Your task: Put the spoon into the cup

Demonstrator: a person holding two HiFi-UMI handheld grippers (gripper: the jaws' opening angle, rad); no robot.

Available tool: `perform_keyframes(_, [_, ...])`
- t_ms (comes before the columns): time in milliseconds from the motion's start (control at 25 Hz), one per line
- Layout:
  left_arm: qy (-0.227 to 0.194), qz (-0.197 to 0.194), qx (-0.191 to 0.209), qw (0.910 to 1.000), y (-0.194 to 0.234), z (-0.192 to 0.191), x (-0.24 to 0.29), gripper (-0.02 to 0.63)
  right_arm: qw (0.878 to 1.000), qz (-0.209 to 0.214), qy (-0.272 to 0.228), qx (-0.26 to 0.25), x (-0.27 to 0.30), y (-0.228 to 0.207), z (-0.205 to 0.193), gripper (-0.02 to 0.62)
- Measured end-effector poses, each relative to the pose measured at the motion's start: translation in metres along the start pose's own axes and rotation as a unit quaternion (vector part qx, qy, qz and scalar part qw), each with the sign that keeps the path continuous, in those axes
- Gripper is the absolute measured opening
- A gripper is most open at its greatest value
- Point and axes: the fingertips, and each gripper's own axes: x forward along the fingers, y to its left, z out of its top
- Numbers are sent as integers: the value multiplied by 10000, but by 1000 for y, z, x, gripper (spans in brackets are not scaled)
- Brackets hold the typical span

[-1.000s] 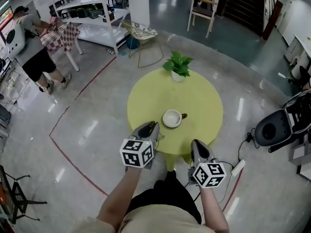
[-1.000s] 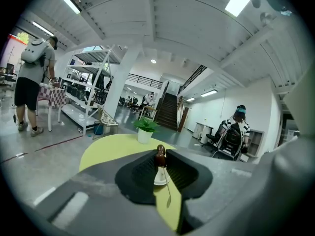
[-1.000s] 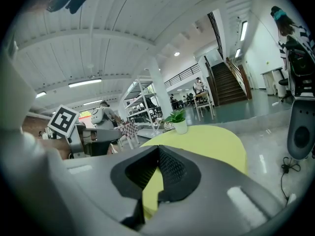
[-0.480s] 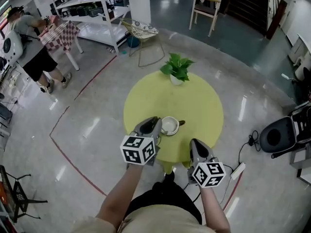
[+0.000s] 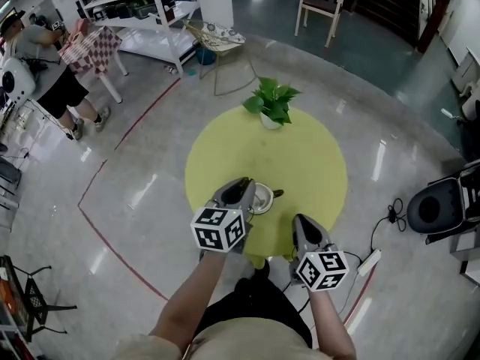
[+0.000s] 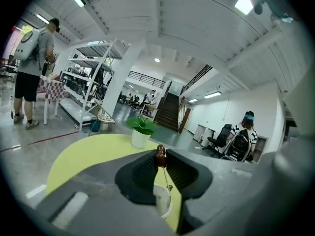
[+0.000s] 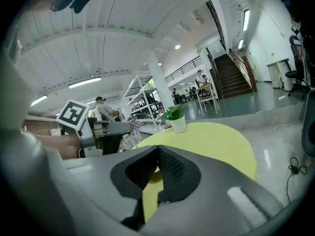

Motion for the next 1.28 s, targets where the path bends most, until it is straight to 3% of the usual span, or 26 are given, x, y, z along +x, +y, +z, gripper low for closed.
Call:
perform_keyframes(360, [222,189,-394,9988,17,-27,26,55,9998,45,213,36,15,-17,-6,2])
perform_keyframes(1080, [481,384,-515,9968,30,-59,42,55,9989,125,441,121,35,-24,-14,2])
perform_keyframes(1280, [515,358,-349,9974,31,-59,43,57,9988,127,454,115,37,-24,-16,2])
